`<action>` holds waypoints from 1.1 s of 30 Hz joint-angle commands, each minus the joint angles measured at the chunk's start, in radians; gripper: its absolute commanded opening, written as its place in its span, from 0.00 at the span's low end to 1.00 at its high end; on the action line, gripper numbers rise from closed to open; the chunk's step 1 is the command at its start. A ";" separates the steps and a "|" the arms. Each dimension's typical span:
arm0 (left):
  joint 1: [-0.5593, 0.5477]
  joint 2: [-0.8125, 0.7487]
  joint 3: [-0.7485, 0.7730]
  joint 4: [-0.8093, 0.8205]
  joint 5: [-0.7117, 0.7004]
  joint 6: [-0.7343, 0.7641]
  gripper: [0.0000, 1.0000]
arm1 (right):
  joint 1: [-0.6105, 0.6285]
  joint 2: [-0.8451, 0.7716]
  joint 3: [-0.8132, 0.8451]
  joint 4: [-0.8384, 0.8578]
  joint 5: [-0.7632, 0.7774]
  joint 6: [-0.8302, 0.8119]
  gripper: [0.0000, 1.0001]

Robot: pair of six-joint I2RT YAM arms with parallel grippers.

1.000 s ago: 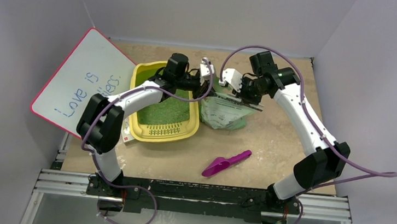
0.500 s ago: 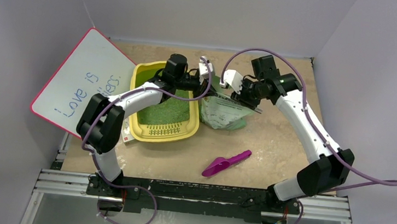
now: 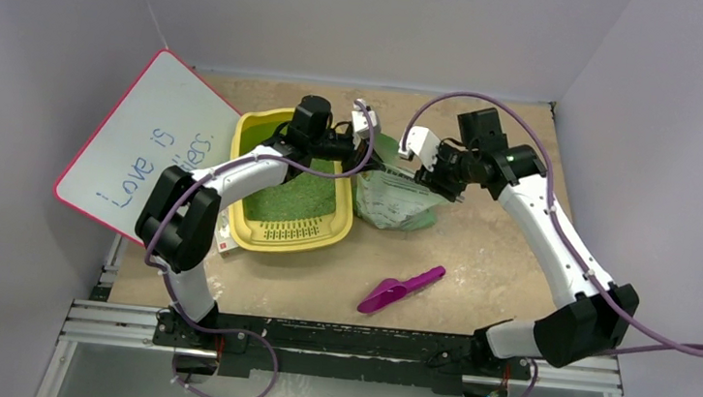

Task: Fill the litter box with clean litter
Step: Clamp the cat litter bag at the center of the board.

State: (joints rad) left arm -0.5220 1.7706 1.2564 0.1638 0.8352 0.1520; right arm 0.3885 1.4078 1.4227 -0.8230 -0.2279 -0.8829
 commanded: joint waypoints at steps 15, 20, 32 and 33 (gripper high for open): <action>0.000 -0.041 0.030 0.095 0.062 -0.034 0.00 | -0.046 -0.034 -0.024 0.063 -0.116 -0.007 0.39; 0.000 -0.037 0.030 0.109 0.068 -0.050 0.00 | -0.046 -0.032 -0.031 0.080 -0.113 -0.013 0.30; 0.001 -0.033 0.016 0.213 0.088 -0.134 0.00 | -0.043 0.027 0.025 0.090 -0.168 -0.118 0.10; 0.001 -0.033 0.014 0.221 0.087 -0.141 0.00 | -0.043 0.032 0.028 0.093 -0.168 -0.119 0.08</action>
State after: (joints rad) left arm -0.5175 1.7706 1.2549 0.2020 0.8452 0.0837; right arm 0.3401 1.4029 1.3964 -0.7670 -0.3378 -0.9478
